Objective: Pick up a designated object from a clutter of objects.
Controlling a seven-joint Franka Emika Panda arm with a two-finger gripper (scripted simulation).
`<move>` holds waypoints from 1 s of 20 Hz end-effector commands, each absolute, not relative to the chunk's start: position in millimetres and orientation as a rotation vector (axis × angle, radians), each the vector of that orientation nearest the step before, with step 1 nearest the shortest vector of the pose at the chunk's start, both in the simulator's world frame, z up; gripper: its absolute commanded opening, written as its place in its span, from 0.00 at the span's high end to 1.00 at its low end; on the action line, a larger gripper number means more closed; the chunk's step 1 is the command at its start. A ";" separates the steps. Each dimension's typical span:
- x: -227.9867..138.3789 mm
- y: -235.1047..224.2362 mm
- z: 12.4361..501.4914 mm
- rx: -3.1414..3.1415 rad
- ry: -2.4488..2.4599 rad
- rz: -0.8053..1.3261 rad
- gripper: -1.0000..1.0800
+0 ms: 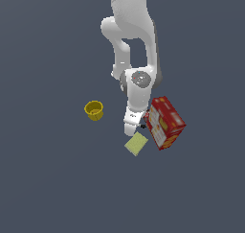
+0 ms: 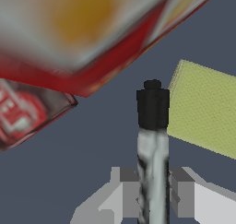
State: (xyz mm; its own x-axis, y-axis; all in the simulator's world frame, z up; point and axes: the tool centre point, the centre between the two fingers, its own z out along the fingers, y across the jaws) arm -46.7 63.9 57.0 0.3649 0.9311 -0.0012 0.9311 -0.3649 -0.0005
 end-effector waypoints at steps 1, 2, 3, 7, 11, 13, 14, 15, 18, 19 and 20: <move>-42.6 73.3 75.1 2.594 1.771 -0.001 1.00; -40.8 77.4 83.2 2.594 1.771 -0.001 1.00; -38.8 81.8 91.8 2.594 1.771 -0.001 1.00; -30.2 101.1 129.0 2.594 1.773 -0.001 1.00; -21.2 120.4 166.6 2.595 1.774 0.000 1.00; -16.6 130.0 185.3 2.595 1.774 0.000 1.00; -14.2 134.7 194.6 2.595 1.774 0.000 1.00; -11.8 139.5 204.0 2.595 1.774 0.000 1.00; -4.5 153.7 232.0 2.595 1.774 0.000 1.00; -2.0 158.5 241.3 2.595 1.774 0.000 1.00; 0.6 162.8 250.7 2.595 1.774 0.000 1.00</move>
State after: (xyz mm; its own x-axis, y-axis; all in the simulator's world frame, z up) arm -2.8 155.9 236.1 0.3626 0.9319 0.0014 0.9319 -0.3626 -0.0009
